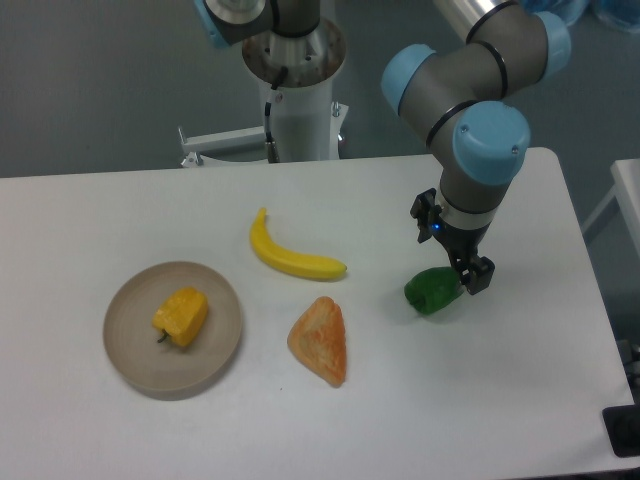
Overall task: Pick up the yellow pepper from the plate
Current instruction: 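Move the gripper from beside the green pepper over to the plate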
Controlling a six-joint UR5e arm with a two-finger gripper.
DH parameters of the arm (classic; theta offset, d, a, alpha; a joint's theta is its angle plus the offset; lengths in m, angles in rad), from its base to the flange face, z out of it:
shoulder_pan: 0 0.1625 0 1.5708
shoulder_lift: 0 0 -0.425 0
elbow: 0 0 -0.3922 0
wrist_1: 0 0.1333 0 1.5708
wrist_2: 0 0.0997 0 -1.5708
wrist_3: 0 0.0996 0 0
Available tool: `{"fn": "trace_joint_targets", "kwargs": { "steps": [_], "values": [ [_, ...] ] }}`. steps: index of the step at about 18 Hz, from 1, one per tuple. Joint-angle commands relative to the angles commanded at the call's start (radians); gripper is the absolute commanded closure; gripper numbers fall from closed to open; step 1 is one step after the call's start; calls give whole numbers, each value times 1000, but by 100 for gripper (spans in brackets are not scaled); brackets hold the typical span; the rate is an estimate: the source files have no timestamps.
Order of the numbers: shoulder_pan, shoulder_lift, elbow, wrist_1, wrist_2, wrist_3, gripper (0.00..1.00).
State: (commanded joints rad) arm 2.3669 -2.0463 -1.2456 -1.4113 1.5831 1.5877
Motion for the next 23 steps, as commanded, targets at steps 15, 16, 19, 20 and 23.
{"fn": "trace_joint_targets", "kwargs": {
  "steps": [15, 16, 19, 20, 23],
  "values": [
    [-216, 18, -8, 5, -52, -375, 0],
    [-241, 18, -14, 5, -64, -418, 0],
    [-288, 23, -49, 5, -67, -488, 0],
    [-307, 23, -49, 5, -67, -509, 0],
    [-360, 15, -51, 5, -69, -662, 0]
  ]
}}
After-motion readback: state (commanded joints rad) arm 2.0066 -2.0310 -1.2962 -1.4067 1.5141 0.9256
